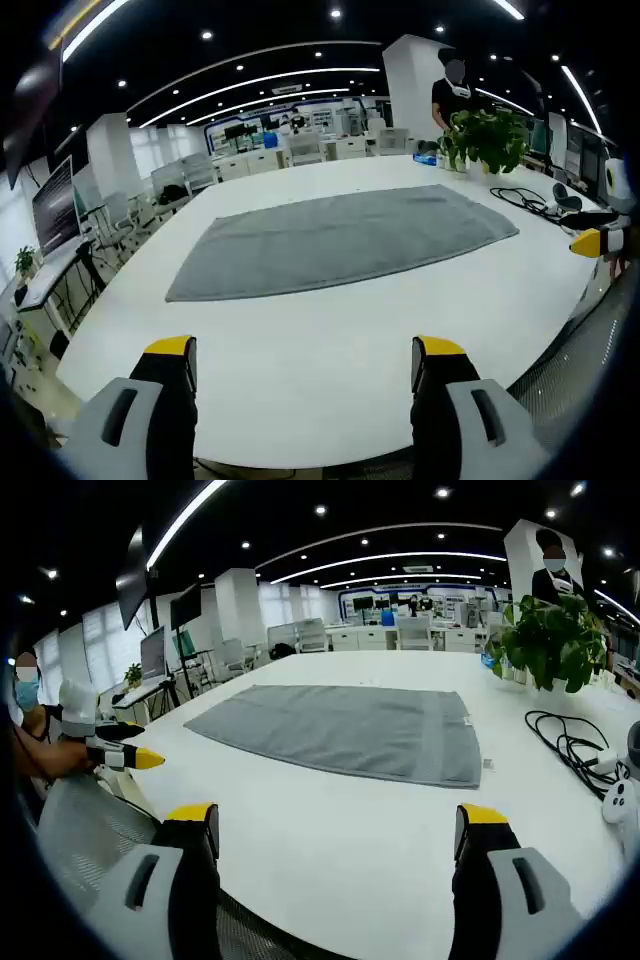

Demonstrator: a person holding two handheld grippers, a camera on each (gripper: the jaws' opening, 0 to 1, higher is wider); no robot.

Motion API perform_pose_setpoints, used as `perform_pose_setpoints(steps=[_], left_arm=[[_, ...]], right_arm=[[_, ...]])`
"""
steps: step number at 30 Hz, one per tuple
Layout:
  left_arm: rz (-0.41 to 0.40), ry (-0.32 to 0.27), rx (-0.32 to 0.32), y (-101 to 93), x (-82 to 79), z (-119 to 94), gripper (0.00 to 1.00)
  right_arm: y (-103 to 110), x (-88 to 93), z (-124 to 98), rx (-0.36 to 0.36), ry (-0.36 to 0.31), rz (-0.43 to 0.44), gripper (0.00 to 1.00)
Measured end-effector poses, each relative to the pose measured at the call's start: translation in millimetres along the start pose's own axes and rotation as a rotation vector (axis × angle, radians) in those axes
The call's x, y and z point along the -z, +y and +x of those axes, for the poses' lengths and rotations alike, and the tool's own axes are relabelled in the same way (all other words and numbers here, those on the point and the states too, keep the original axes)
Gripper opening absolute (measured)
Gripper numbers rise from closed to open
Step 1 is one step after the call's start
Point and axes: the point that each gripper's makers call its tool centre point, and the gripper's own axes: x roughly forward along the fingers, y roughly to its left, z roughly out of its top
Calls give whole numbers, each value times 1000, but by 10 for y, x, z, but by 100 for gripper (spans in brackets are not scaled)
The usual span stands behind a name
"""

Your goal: Fold the towel on the table until its edges align and the towel forms a compact rectangular stack.

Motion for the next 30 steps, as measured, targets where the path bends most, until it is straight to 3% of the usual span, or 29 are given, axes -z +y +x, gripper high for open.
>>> perform_pose_setpoints(steps=[30], left_arm=[[12,8,-6,-2,2,-8,88]], right_arm=[[19,79,27,-17,42,-12,98]])
